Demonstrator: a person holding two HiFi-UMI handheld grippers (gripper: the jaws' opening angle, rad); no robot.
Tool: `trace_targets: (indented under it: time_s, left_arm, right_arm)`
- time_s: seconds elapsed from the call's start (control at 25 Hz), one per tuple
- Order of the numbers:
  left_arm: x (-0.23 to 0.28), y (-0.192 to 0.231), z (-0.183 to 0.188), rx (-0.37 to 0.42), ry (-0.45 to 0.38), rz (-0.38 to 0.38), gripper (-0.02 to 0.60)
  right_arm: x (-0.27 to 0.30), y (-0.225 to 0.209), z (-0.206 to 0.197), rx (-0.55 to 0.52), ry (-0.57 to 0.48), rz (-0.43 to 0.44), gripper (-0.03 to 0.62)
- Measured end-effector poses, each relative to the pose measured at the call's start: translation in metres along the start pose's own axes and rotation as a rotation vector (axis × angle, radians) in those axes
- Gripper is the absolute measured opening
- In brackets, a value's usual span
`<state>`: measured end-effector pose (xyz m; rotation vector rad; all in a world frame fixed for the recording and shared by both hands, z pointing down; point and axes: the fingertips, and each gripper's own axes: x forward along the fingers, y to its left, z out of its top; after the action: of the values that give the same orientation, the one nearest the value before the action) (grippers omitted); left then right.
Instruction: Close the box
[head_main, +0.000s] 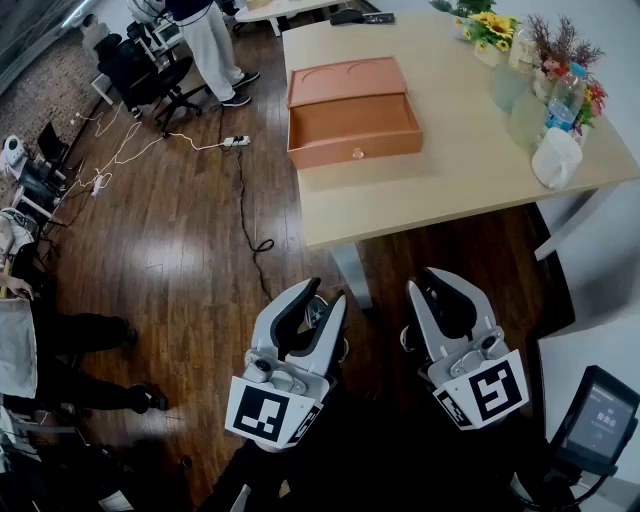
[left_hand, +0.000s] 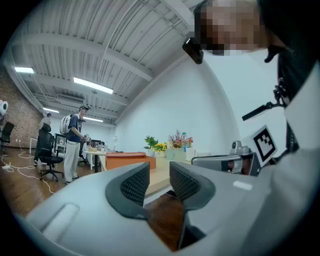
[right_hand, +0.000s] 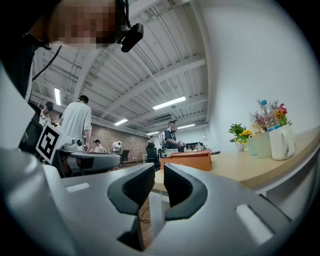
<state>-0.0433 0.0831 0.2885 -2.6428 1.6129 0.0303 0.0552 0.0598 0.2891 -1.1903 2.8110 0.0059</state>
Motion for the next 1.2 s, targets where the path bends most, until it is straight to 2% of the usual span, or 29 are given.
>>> trace_targets:
  time_s: [0.16,0.44,0.6,0.68,0.84,1.0,1.08,1.2]
  left_arm:
    - [0.004,0.001,0.013,0.037,-0.024,-0.001,0.106]
    - [0.012,0.021,0.025,0.056,-0.020,-0.003,0.106]
    - [0.040,0.039,0.017,0.083,-0.006,0.011,0.111]
    - [0.053,0.047,0.010,0.103,0.015,0.010,0.143]
    - [0.071,0.070,0.003,0.217,0.093,-0.014,0.192]
    - [0.105,0.100,0.000,0.355,0.184,-0.042,0.258]
    - [0.126,0.113,-0.003,0.391,0.200,-0.074,0.287]
    - [0.149,0.133,-0.014,0.377,0.230,-0.131,0.338]
  right_arm:
    - [0.009,0.004,0.005,-0.033,0.003,0.005,0.049]
    - [0.034,0.009,0.022,-0.053,-0.007,0.016,0.051]
    - [0.052,-0.025,0.017,-0.045,-0.005,0.005,0.067]
    - [0.061,-0.041,0.014,-0.057,0.007,0.005,0.078]
    - [0.080,-0.060,0.016,-0.170,0.092,0.043,0.164]
    - [0.102,-0.096,0.011,-0.372,0.264,0.070,0.244]
    - [0.118,-0.117,0.008,-0.447,0.308,0.082,0.295]
    - [0.140,-0.143,-0.004,-0.443,0.357,0.134,0.361]
